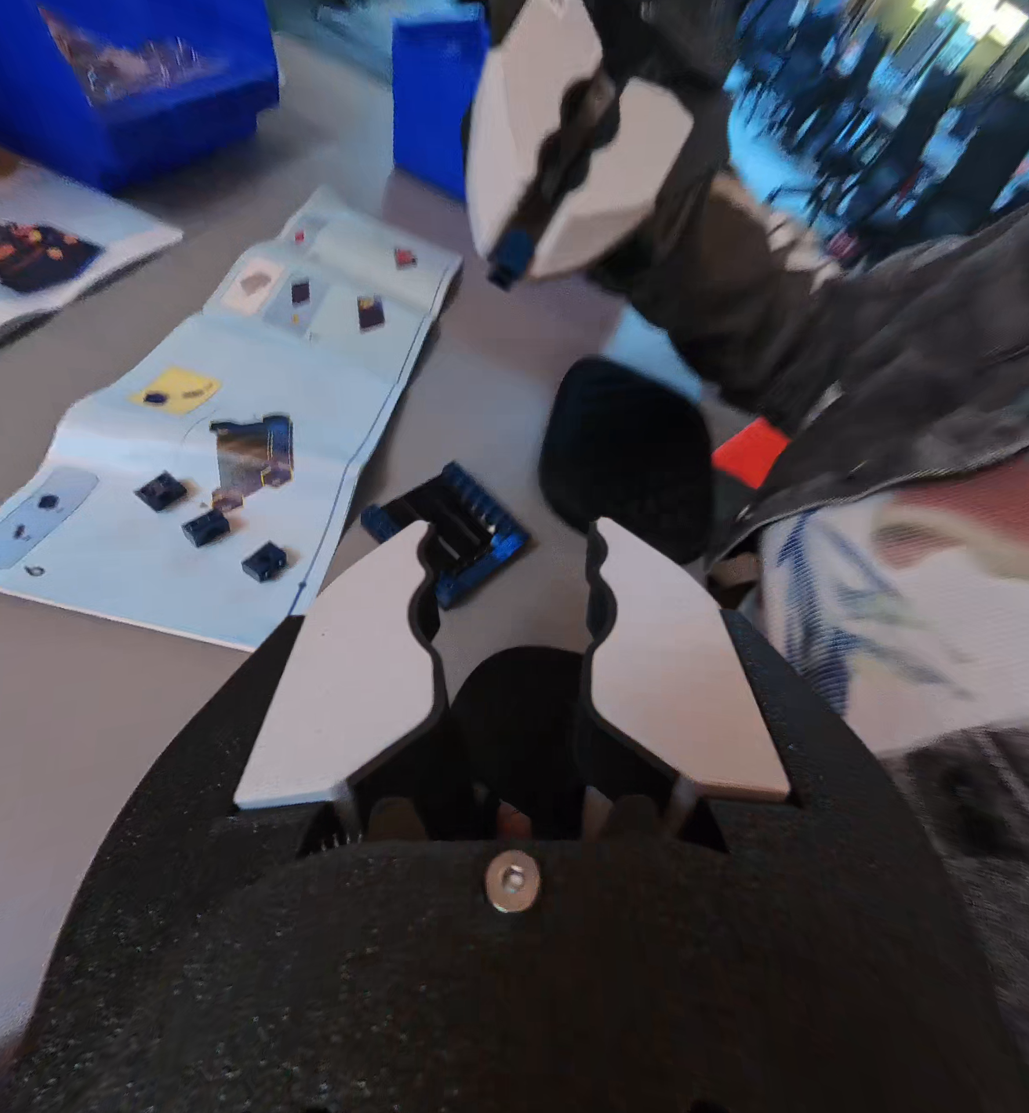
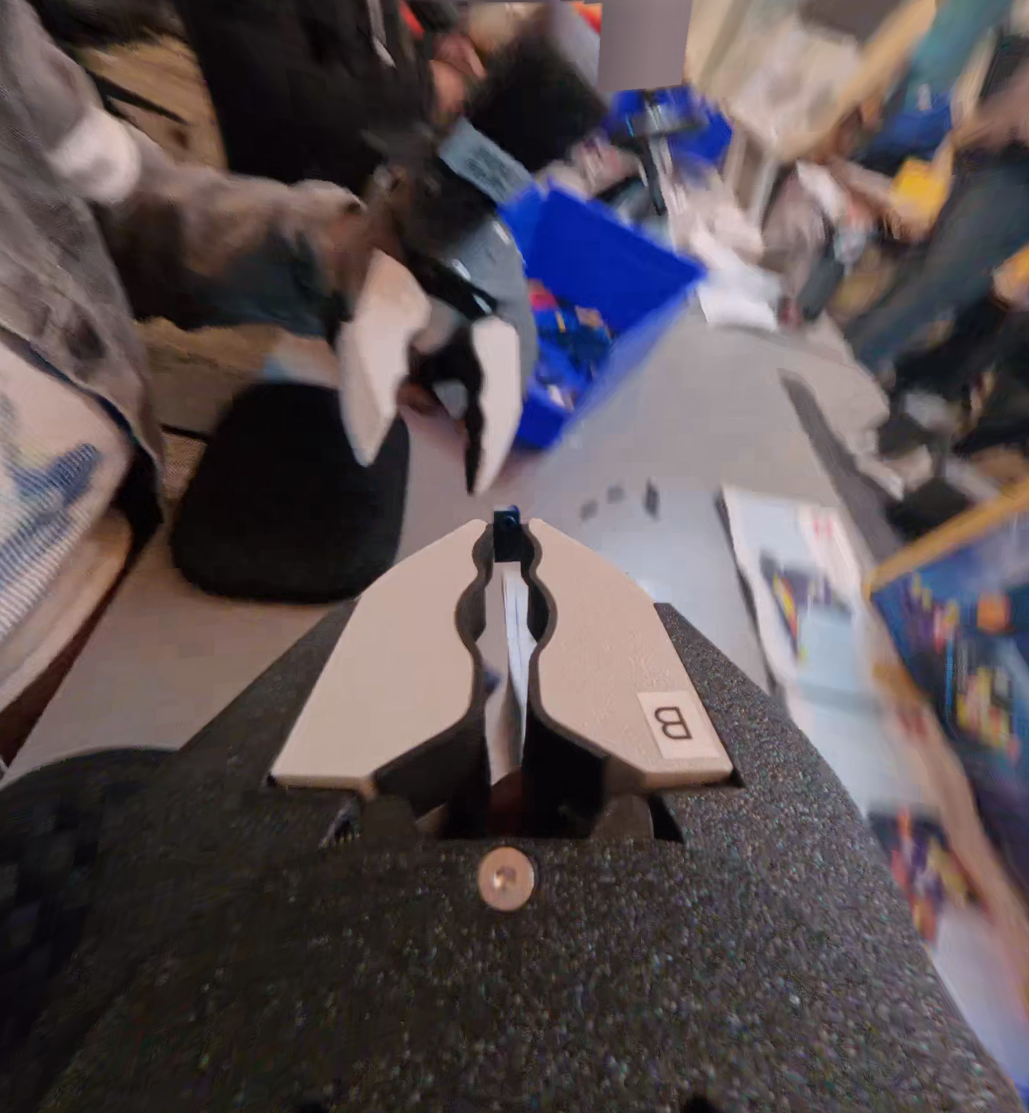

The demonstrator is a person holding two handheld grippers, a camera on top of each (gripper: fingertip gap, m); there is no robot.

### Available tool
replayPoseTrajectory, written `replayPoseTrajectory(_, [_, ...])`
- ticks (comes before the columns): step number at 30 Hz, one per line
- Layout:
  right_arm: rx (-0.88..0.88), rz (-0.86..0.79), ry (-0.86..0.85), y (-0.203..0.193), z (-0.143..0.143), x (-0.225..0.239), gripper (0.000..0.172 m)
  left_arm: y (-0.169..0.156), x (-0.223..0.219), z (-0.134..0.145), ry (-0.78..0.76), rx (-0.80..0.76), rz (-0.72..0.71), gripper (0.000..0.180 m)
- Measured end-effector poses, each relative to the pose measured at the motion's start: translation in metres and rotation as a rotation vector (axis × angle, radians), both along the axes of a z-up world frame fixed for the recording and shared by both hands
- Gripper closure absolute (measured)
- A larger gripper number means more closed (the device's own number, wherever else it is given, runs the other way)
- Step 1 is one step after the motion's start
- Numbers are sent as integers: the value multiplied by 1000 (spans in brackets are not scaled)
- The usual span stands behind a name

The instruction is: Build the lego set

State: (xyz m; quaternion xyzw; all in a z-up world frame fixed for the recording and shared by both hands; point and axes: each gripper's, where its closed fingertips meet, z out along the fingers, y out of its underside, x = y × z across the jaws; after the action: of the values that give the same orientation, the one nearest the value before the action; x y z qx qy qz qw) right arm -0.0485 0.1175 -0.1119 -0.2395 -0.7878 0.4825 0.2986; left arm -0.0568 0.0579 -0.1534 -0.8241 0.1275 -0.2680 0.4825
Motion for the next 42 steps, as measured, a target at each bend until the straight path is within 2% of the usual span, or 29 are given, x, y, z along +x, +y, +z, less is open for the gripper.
replayPoseTrajectory(2, [-1,-125,-116,24,-35,8,164,6,9,-25,52,-65,-20,135])
replayPoseTrajectory(5, [-47,-228,-261,40,-79,20,164,19,15,-54,107,-154,-35,135])
replayPoseTrajectory(8, [-110,-281,-318,45,-102,23,164,31,3,-72,263,-139,-16,136])
replayPoseTrajectory(10, [-139,-290,-335,47,-110,23,164,33,6,-77,268,-144,-55,138])
replayPoseTrajectory(12, [-148,-286,-359,50,-114,25,164,31,8,-84,256,-191,-77,139])
replayPoseTrajectory(15, [-198,-278,-391,52,-117,26,164,34,4,-86,241,-179,-64,148])
replayPoseTrajectory(18, [-217,-267,-443,50,-122,27,164,34,0,-90,206,-198,-66,150])
replayPoseTrajectory(23, [-205,-287,-457,52,-126,26,164,34,1,-82,141,-149,-92,155])
replayPoseTrajectory(27, [-198,-311,-454,55,-126,22,164,42,-11,-71,109,-80,-3,154])
replayPoseTrajectory(33, [-251,-394,-315,63,-100,-12,164,51,-37,-62,-25,-67,157,147])
replayPoseTrajectory(37, [-204,-432,-315,63,-109,-32,164,51,-36,-65,-52,-96,144,147])
replayPoseTrajectory(42, [-152,-427,-345,61,-120,-31,164,46,-21,-74,28,-130,53,147])
